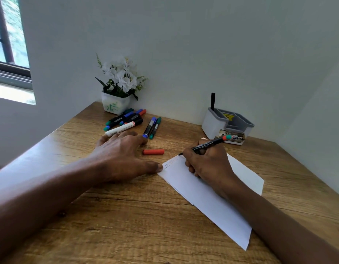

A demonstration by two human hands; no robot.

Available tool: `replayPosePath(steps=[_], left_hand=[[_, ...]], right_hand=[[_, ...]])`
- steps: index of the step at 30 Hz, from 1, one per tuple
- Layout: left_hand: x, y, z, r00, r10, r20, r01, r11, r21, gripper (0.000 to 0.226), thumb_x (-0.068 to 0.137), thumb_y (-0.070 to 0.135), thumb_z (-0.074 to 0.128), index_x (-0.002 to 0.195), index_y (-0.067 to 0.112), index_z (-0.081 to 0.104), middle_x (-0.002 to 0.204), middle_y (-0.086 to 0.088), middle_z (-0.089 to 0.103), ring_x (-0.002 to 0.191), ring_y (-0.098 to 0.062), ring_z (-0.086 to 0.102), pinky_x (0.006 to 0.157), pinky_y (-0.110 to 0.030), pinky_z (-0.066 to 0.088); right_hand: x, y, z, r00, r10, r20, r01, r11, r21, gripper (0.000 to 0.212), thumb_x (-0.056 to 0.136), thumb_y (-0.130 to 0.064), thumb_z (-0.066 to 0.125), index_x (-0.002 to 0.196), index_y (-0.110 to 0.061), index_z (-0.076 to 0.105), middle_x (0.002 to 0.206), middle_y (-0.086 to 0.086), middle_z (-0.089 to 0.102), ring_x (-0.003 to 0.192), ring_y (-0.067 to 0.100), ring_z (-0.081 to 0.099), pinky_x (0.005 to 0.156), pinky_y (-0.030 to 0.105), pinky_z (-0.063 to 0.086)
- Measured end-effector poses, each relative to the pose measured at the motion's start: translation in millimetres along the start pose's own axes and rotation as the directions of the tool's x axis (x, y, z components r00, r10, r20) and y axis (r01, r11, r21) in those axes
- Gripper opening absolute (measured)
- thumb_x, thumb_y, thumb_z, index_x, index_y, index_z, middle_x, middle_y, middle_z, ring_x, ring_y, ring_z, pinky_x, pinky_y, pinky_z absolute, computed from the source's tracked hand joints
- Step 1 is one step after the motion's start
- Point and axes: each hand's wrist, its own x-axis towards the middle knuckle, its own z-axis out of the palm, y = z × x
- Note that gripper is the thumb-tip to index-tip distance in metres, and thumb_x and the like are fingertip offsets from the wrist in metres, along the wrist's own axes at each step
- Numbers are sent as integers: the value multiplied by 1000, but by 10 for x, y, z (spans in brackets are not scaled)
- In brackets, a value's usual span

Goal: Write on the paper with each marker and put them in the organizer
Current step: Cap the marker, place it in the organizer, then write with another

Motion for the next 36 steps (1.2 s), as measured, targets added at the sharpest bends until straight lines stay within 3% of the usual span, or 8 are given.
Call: replayPosePath(steps=[8, 11, 14, 19, 22, 28, 33, 36], left_hand=[[-29, -24, 56, 987, 41, -157, -40, 999, 9, 85, 76, 88, 49, 149, 45, 40, 164, 7, 30, 148, -18, 32, 119, -51, 30], [-35, -5, 53, 960, 62, -274, -48, 997, 59, 60, 84, 78, 51, 137, 49, 52, 157, 10, 37, 143, -17, 39, 112, -51, 36], [1, -9, 49, 934, 97, -344, -65, 992, 104, 37, 86, 68, 61, 117, 48, 67, 130, 15, 58, 123, -11, 53, 99, -43, 43], [20, -37, 55, 908, 98, -407, -178, 970, -164, 15, 85, 50, 75, 98, 44, 75, 85, 17, 71, 83, -3, 63, 73, -29, 51], [23, -106, 26, 904, 132, -407, -275, 908, -316, 15, 84, 42, 79, 99, 40, 76, 85, 17, 74, 81, -6, 66, 70, -25, 47], [11, -113, 18, 902, 200, -383, -342, 872, -350, 15, 86, 38, 78, 101, 39, 77, 86, 18, 74, 80, -6, 65, 72, -27, 46], [-7, -82, 14, 894, 257, -367, -387, 855, -344, 13, 87, 36, 77, 100, 37, 77, 91, 13, 75, 81, -10, 65, 67, -18, 46], [-22, -60, 13, 883, 283, -375, -424, 823, -377, 13, 86, 30, 78, 99, 33, 78, 92, 8, 76, 83, -16, 66, 66, -15, 47]], right_hand=[[54, 46, -125, 995, 28, 94, -69, 882, 465, 11, 96, -5, 63, 102, -3, 71, 73, 8, 74, 66, 17, 69, 53, 22, 50], [44, 52, -148, 983, -40, 181, -48, 888, 457, 19, 98, -9, 58, 106, -9, 75, 87, 11, 77, 78, 18, 71, 57, 25, 50], [28, 48, -151, 967, -106, 233, -11, 891, 454, 26, 102, -18, 53, 107, -10, 78, 93, 13, 78, 82, 20, 70, 56, 25, 47], [-2, 55, -185, 952, -183, 244, 45, 876, 480, 23, 100, -12, 54, 106, -11, 76, 92, 13, 79, 83, 21, 70, 59, 27, 49], [6, 86, -225, 949, -203, 240, 51, 854, 518, 18, 97, -12, 59, 107, -5, 72, 94, 13, 79, 85, 22, 71, 65, 31, 50], [-8, 87, -231, 935, -236, 265, 66, 850, 522, 32, 81, -29, 65, 103, -7, 72, 95, 12, 79, 87, 19, 72, 65, 29, 51], [-18, 85, -225, 914, -286, 289, 127, 876, 466, 5, 95, -11, 67, 98, -8, 67, 92, 12, 80, 87, 18, 72, 68, 33, 51], [-37, 68, -213, 910, -301, 287, 152, 883, 445, 6, 94, -10, 68, 98, -6, 67, 90, 11, 80, 87, 17, 73, 69, 33, 52]])
